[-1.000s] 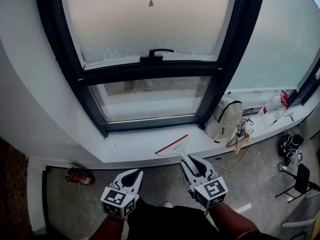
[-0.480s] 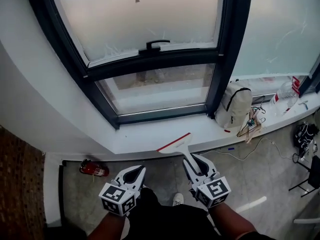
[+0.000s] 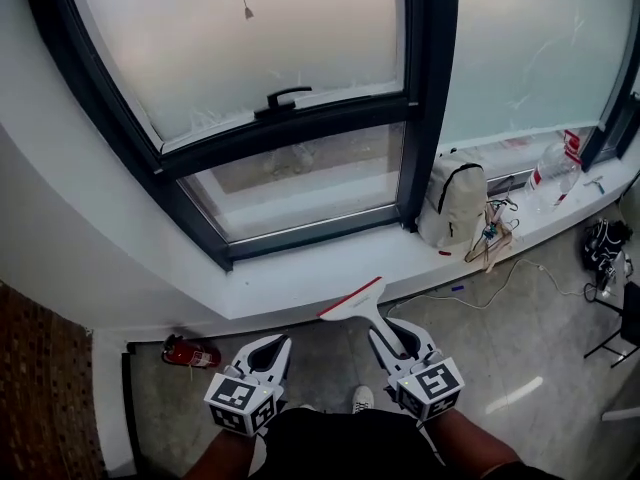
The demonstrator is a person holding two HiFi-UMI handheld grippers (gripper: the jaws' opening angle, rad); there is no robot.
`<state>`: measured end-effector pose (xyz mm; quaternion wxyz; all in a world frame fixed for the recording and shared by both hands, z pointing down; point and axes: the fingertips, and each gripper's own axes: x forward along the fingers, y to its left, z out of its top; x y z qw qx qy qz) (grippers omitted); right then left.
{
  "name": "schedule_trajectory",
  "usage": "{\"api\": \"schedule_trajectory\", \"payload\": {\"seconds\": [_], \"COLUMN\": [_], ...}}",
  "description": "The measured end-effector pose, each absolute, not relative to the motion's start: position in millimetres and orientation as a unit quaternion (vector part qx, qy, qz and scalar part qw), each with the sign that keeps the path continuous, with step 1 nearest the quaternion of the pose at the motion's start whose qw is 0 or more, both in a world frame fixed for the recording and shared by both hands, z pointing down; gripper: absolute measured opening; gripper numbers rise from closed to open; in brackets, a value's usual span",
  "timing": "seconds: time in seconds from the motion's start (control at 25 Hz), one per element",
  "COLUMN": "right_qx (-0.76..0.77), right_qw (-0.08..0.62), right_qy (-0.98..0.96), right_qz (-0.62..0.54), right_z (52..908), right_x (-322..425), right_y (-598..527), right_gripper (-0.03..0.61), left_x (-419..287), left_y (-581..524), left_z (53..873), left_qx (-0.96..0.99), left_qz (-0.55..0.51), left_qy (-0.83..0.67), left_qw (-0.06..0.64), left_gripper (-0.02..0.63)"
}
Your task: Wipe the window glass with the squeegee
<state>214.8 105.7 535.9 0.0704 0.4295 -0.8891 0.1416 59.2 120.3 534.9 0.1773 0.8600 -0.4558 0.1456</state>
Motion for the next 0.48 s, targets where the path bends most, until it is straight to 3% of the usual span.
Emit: {"api": "schedule_trajectory", "payload": {"seconds": [0.48], "right_qx": [0.435], "right_qw": [0.077], "right_qy": [-0.891], "right_qz": [0.107], "right_z": [500.1], "right_x": [160.6], "right_y": [123.0], "right_gripper": [0.087], "left_x": [2.3], "left_y": [142.5], "left_z": [522.2], "left_qx": [0.859], "left_qz": [0.101], "left_qy": [-0.471], "left_qw": [0.175], "left_gripper": [0.0]}}
